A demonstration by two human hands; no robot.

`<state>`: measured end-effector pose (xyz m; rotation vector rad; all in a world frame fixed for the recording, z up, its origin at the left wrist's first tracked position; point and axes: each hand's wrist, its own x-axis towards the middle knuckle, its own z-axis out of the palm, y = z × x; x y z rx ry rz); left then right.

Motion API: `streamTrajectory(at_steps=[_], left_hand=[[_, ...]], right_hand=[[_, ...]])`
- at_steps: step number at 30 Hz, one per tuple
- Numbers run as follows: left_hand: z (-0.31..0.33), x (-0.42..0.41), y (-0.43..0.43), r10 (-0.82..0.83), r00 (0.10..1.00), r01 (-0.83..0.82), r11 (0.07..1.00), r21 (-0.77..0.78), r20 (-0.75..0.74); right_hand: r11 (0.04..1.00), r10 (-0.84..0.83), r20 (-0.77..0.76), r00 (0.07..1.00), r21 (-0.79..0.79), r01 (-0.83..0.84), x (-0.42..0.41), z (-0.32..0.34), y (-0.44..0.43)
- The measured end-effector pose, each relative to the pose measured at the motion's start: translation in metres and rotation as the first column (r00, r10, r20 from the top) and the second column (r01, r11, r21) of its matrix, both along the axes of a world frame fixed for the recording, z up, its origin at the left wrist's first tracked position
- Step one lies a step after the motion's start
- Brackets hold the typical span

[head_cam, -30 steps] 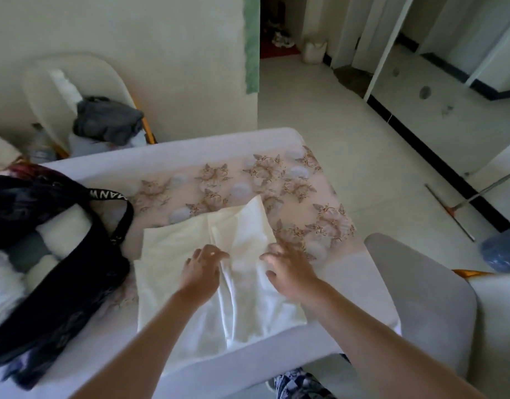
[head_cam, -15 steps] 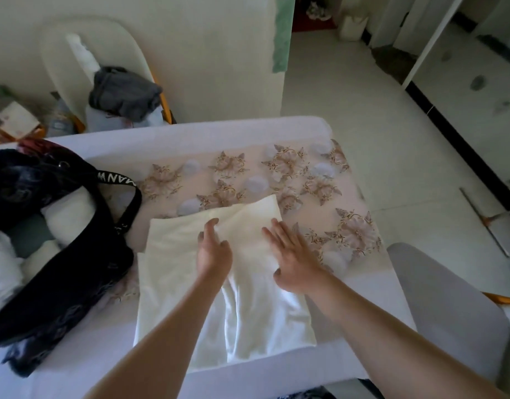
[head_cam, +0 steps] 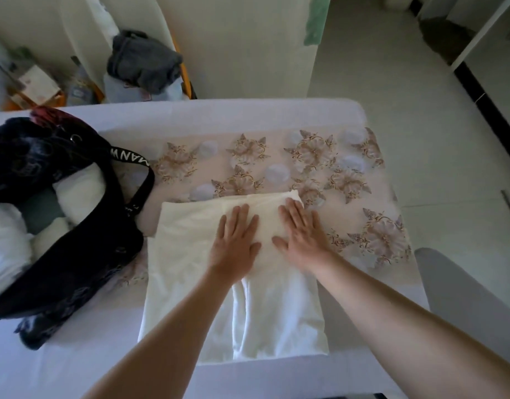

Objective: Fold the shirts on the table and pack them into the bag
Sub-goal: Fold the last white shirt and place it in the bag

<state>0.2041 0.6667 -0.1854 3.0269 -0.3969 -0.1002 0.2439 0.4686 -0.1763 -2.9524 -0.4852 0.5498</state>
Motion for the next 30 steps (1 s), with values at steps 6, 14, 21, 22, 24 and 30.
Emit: streamTrajectory(at_steps=[6, 14, 21, 22, 24, 30], left_hand=[[-0.014, -0.079, -0.003, 0.014, 1.000, -0.015, 0.980, -0.197, -0.010], [0.012, -0.085, 0.019, 0.071, 0.994, -0.095, 0.927, -0.363, -0.080], [0.035, -0.148, 0.079, 0.623, 0.780, -0.621, 0.759, -0.198, -0.057], [0.035, -0.158, 0.084, 0.679, 0.724, -0.689, 0.710, -0.144, -0.117], [0.038, -0.176, 0.090, 0.732, 0.641, -0.763, 0.639, -0.097, -0.229], [0.051, -0.184, 0.089, 0.677, 0.509, -0.855, 0.469, -0.221, -0.531]], right_hand=[[0.994, 0.041, 0.064, 0.997, -0.106, -0.034, 0.019, 0.002, 0.000], [0.985, 0.163, 0.104, 0.981, 0.046, -0.168, -0.084, -0.009, 0.044], [0.991, 0.132, 0.068, 0.989, -0.015, -0.131, -0.113, 0.010, 0.068], [0.987, 0.158, 0.056, 0.986, -0.017, -0.157, -0.122, 0.009, 0.072], [0.979, 0.203, 0.030, 0.979, -0.017, -0.202, -0.142, 0.004, 0.081], [0.989, 0.147, 0.057, 0.987, 0.011, -0.148, -0.192, 0.002, 0.088]])
